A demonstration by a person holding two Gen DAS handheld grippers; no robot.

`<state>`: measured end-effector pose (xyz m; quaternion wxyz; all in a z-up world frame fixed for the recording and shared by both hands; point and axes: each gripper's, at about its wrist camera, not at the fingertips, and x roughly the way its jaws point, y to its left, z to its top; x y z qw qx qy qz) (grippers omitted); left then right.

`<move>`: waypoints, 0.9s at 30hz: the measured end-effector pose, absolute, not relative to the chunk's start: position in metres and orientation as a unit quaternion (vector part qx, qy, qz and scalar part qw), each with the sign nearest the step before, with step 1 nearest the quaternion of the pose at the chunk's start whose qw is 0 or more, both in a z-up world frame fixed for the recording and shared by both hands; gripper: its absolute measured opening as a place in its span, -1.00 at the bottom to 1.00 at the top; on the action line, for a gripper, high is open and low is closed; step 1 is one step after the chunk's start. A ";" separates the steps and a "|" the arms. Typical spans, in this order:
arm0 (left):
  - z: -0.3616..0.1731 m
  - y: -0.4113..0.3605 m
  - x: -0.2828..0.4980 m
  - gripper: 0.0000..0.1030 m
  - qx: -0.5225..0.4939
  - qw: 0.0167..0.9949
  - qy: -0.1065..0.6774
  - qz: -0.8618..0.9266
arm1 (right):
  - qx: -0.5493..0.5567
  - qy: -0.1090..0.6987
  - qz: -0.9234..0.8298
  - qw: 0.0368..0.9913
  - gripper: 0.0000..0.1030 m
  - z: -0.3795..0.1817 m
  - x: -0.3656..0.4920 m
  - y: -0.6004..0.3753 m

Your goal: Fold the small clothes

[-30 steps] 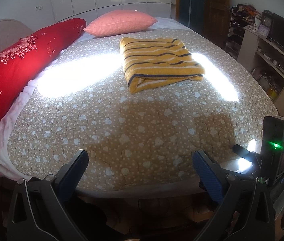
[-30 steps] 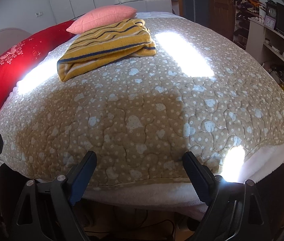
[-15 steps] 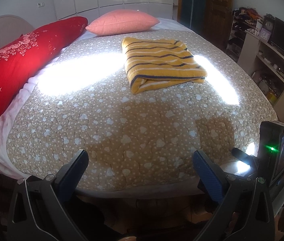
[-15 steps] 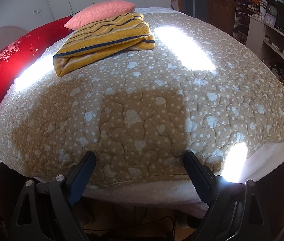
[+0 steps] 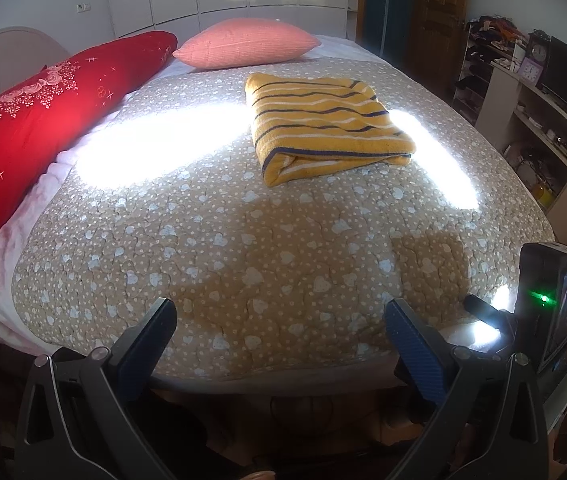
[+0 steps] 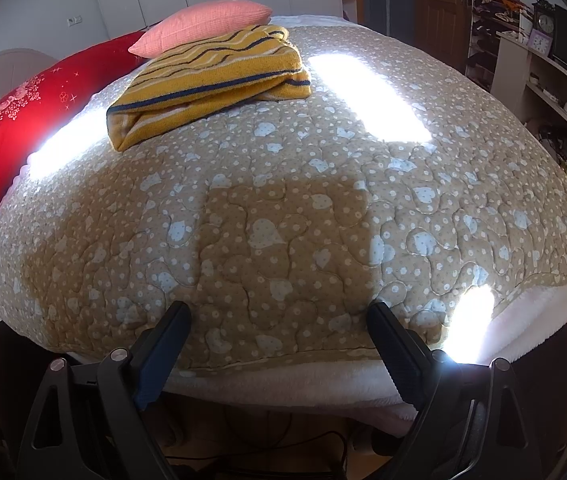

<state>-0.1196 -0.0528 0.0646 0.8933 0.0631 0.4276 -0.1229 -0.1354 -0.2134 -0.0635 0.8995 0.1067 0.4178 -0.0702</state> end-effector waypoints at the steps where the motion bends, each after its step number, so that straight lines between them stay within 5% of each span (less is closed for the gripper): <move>1: 0.065 -0.053 -0.120 1.00 0.063 0.893 0.427 -0.123 | 0.107 0.418 -0.070 0.900 0.80 -0.064 -0.136 -0.214; 27: 0.067 -0.028 -0.112 1.00 0.049 0.911 0.406 -0.060 | 0.090 0.418 -0.066 0.902 0.82 -0.062 -0.136 -0.208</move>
